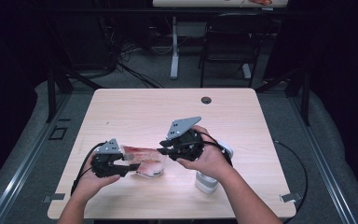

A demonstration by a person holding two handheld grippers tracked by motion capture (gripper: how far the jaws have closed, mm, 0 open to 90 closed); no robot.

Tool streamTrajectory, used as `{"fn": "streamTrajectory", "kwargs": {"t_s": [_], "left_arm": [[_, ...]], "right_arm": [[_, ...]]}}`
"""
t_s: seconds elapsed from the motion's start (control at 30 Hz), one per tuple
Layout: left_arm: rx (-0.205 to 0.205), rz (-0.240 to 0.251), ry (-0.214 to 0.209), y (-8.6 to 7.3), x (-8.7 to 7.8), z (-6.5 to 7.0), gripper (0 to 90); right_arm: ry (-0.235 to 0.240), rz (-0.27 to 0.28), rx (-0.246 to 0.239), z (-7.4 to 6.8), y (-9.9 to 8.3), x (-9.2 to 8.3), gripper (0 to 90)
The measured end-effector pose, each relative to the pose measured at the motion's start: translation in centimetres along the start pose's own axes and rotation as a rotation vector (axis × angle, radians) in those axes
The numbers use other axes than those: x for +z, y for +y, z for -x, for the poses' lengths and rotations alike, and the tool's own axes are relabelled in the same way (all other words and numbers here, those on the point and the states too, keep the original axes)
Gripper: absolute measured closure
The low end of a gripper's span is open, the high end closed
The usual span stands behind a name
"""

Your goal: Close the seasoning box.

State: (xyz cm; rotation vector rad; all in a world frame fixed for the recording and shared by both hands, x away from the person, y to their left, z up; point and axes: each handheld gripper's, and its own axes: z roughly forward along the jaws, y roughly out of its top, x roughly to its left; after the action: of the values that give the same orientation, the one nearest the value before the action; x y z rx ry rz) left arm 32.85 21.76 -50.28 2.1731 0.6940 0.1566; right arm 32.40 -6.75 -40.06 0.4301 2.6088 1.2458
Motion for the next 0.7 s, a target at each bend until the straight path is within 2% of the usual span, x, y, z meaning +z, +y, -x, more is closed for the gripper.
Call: {"fn": "streamTrajectory", "kwargs": {"t_s": [0.23,0.53,0.7], "left_arm": [[-0.014,0.025,0.004,-0.3,-0.8,-0.2,52.8],[-0.010,0.027,0.003,-0.3,-0.9,-0.3,52.6],[-0.006,0.025,0.005,-0.3,-0.9,-0.2,52.8]], "right_arm": [[0.014,0.058,0.050,0.4,0.0,-0.2,67.8],[0.009,0.124,0.075,0.2,0.1,-0.9,63.2],[-0.007,0.128,0.095,0.4,-0.3,-2.0,62.7]]}}
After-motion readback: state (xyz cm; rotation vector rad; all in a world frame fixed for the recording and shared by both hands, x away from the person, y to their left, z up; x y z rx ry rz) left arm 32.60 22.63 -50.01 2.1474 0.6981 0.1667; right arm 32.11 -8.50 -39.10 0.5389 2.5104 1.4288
